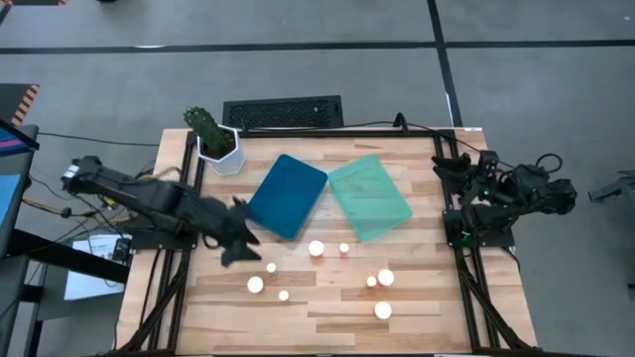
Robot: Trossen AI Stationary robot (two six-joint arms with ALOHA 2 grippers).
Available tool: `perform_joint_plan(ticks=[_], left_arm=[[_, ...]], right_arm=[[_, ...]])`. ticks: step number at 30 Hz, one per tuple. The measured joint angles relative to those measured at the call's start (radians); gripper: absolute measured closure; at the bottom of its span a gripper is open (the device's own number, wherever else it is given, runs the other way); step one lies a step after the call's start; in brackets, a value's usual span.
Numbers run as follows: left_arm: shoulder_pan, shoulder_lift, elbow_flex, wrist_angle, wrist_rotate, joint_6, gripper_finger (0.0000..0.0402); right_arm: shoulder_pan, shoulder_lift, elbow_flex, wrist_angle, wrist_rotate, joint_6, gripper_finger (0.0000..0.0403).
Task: Pick and place medicine bottles into bin by pill shape (circle, oval)
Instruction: Put the orange pill bottle into the blue bin
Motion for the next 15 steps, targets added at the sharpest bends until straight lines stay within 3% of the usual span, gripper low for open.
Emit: perform_joint_plan(ticks=[8,15], left_arm=[[-0.208,0.225,0.016,-0.049,-0.06,-0.015,0.0105],[-0.322,0.329,0.016,-0.061,-0.249,-0.042,0.0105]], right_arm=[[0.001,0.0,0.0,-0.018,-0.001,0.001,0.0143],[0.001,0.0,0.0,-0.041,-0.003,0.001,0.0143]])
